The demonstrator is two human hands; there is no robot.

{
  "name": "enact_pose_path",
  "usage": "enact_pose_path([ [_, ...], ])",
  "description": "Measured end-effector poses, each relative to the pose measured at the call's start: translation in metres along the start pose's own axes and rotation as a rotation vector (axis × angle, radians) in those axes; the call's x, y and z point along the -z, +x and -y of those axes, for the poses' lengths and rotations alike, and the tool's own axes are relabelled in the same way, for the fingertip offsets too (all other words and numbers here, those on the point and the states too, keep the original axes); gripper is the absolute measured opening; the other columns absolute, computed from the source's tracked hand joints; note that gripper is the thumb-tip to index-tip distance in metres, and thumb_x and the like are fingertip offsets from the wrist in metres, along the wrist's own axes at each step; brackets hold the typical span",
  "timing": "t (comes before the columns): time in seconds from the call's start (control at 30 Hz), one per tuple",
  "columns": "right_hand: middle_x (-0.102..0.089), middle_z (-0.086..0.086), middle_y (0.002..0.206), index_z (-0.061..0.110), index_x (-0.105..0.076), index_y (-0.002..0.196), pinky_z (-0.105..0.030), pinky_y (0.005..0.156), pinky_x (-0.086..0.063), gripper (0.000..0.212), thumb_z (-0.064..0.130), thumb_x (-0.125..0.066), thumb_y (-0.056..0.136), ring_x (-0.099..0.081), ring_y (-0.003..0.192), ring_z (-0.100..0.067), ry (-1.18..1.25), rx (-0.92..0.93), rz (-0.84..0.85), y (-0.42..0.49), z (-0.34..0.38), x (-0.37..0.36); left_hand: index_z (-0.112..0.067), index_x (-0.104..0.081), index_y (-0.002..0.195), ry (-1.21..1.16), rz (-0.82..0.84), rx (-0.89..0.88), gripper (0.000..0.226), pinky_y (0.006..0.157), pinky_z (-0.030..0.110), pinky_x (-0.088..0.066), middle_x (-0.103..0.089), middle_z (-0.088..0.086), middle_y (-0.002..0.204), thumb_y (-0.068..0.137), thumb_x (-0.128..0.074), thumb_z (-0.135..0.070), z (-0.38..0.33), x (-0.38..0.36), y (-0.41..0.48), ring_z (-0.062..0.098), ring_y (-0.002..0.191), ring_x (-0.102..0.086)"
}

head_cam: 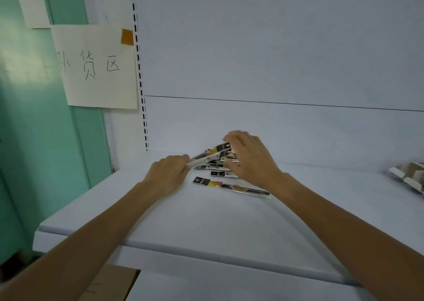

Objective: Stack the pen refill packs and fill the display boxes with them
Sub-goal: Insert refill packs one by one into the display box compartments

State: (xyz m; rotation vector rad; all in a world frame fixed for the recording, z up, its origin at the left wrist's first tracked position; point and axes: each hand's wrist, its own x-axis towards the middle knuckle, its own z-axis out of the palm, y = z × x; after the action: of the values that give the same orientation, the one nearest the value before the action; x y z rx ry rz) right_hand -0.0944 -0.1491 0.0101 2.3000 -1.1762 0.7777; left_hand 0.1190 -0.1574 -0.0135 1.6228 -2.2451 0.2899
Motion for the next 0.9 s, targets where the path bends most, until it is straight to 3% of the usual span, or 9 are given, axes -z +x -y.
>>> enact_pose_path([
  [0.03, -0.057, -0.005, 0.114, 0.008, -0.053, 0.115, -0.035, 0.087, -0.043, 0.039, 0.026, -0.066, 0.083, -0.054, 0.099, -0.021, 0.026, -0.091, 0.043, -0.002, -0.005, 0.002, -0.014, -0.049, 0.101, -0.075, -0.009, 0.07, 0.022, 0.068, 0.033, -0.042, -0.061, 0.005, 0.097, 0.099, -0.035, -0.031, 0.009, -0.001, 0.0, 0.021, 0.078, -0.053],
  [0.1, -0.059, 0.002, 0.108, 0.015, -0.053, 0.114, -0.028, 0.083, -0.044, 0.04, 0.036, -0.065, 0.083, -0.053, 0.093, -0.014, 0.203, -0.284, 0.392, -0.008, -0.013, 0.006, -0.013, -0.051, 0.096, -0.282, -0.023, 0.185, 0.019, 0.074, 0.038, -0.05, -0.064, 0.006, 0.092, 0.097, -0.041, -0.029, 0.024, -0.004, -0.001, 0.024, 0.077, -0.062],
  [0.17, -0.059, 0.007, 0.1, 0.017, -0.057, 0.114, -0.021, 0.075, -0.044, 0.042, 0.037, -0.07, 0.079, -0.052, 0.086, -0.007, 0.375, -0.373, 0.67, -0.011, -0.016, 0.004, -0.012, -0.052, 0.092, -0.494, -0.038, 0.255, 0.014, 0.069, 0.033, -0.051, -0.067, 0.005, 0.089, 0.096, -0.045, -0.024, 0.027, -0.004, -0.001, 0.021, 0.071, -0.065],
  [0.2, -0.059, 0.008, 0.093, 0.016, -0.059, 0.109, -0.018, 0.069, -0.041, 0.038, 0.034, -0.072, 0.078, -0.052, 0.08, -0.004, 0.411, -0.389, 0.698, -0.011, -0.016, 0.003, -0.011, -0.053, 0.093, -0.575, -0.04, 0.273, 0.012, 0.063, 0.027, -0.049, -0.067, 0.005, 0.088, 0.096, -0.046, -0.021, 0.026, -0.004, -0.001, 0.018, 0.067, -0.064],
  [0.27, -0.055, 0.013, 0.068, 0.016, -0.059, 0.082, -0.019, 0.057, -0.034, 0.017, 0.024, -0.073, 0.077, -0.047, 0.06, 0.003, 0.423, -0.412, 0.699, -0.007, -0.016, 0.0, -0.012, -0.053, 0.101, -0.725, -0.044, 0.312, 0.009, 0.054, 0.019, -0.047, -0.065, 0.003, 0.086, 0.095, -0.047, -0.016, 0.019, -0.002, 0.0, 0.012, 0.063, -0.062],
  [0.37, -0.045, 0.011, 0.046, 0.016, -0.044, 0.052, -0.022, 0.05, -0.028, 0.038, 0.015, -0.072, 0.077, -0.041, 0.046, -0.004, 0.521, -0.496, 0.613, 0.004, -0.01, -0.001, -0.011, -0.051, 0.111, -0.956, -0.019, 0.403, 0.017, 0.054, 0.018, -0.051, -0.065, 0.004, 0.09, 0.094, -0.048, -0.009, 0.01, -0.001, 0.004, 0.01, 0.066, -0.062],
  [0.53, -0.065, -0.009, 0.081, 0.01, -0.057, 0.075, -0.029, 0.057, -0.056, 0.017, 0.01, -0.074, 0.077, -0.066, 0.075, -0.023, 0.92, -0.761, 0.299, 0.018, 0.005, -0.001, -0.007, -0.046, 0.121, -1.113, 0.147, 0.4, 0.026, 0.067, 0.025, -0.053, -0.058, 0.005, 0.096, 0.095, -0.044, -0.005, -0.016, 0.003, 0.007, 0.013, 0.077, -0.059],
  [0.73, -0.07, -0.015, 0.087, 0.005, -0.059, 0.069, -0.039, 0.074, -0.058, 0.016, -0.002, -0.07, 0.078, -0.07, 0.076, -0.027, 1.113, -0.798, 0.243, 0.016, 0.016, -0.008, -0.021, -0.045, 0.122, -1.016, 0.232, 0.229, 0.025, 0.092, 0.039, -0.05, -0.063, 0.006, 0.114, 0.098, -0.042, -0.026, -0.043, -0.002, 0.003, 0.021, 0.103, -0.062],
  [0.9, -0.066, -0.004, 0.079, 0.006, -0.058, 0.07, -0.029, 0.069, -0.055, 0.024, 0.023, -0.066, 0.085, -0.063, 0.074, -0.017, 0.947, -0.802, 0.251, 0.01, 0.01, -0.011, -0.017, -0.04, 0.119, -0.91, 0.171, 0.138, 0.028, 0.064, 0.02, -0.053, -0.061, 0.004, 0.103, 0.093, -0.051, -0.019, -0.051, 0.0, 0.0, 0.017, 0.084, -0.065],
])
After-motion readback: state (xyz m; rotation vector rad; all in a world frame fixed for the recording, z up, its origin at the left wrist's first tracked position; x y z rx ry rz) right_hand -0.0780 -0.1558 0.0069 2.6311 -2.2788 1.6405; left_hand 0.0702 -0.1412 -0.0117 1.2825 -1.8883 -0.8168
